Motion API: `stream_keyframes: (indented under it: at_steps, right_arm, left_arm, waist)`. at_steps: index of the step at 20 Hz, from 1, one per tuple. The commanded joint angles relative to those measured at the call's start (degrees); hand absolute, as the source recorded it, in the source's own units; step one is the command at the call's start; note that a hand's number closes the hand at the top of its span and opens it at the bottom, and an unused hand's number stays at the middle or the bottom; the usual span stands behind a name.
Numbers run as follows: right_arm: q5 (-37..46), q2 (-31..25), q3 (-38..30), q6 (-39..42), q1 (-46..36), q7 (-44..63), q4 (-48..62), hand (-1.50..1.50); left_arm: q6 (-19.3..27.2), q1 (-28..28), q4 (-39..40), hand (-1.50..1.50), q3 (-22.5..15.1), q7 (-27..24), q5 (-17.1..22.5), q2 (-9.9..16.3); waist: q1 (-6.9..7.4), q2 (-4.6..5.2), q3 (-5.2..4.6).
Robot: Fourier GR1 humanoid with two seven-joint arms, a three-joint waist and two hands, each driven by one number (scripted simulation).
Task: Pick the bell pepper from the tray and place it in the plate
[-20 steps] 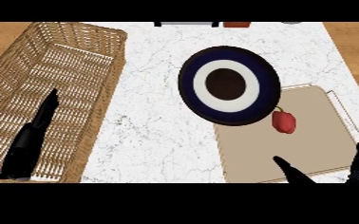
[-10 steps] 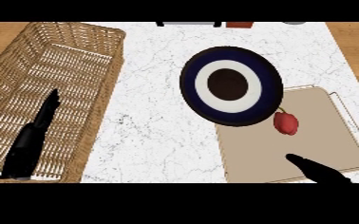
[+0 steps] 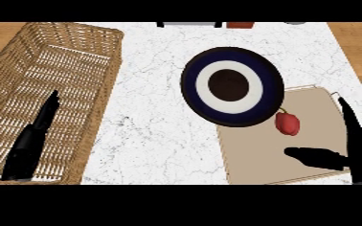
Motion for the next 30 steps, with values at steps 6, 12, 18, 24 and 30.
stream_keyframes:
  at_steps: [6,12,18,24,30]
  right_arm:
    - [-1.8,4.2,-3.5,10.1,-8.7,-3.7,11.2,-1.5]
    - [0.1,8.3,-3.4,11.4,-5.5,-12.4,17.7,-1.5]
    - [4.0,12.1,-3.7,14.8,-9.0,-6.7,17.5,-1.5]
    - [4.2,14.5,-8.9,16.1,-11.1,-14.9,27.3,-1.5]
    - [6.0,18.4,-10.3,12.5,-13.3,-23.7,33.5,1.5]
  left_arm:
    - [0.2,-3.5,3.4,0.0,1.7,1.4,-4.7,-4.7]
    - [-4.8,0.6,4.9,0.0,6.1,-3.6,-4.1,-3.2]
    - [-3.8,0.3,6.0,0.0,6.0,-5.5,-8.3,-7.9]
    - [-8.6,-1.6,-3.2,0.0,9.8,5.5,-7.4,-5.7]
    - [-8.6,-0.2,4.3,0.0,11.8,-3.2,-8.7,-7.1]
  waist:
    - [-0.44,0.14,-0.05]
    - [-0.4,0.1,-0.04]
    - [-0.5,0.1,-0.07]
    - [-0.41,0.08,-0.04]
    - [-0.35,0.15,-0.04]
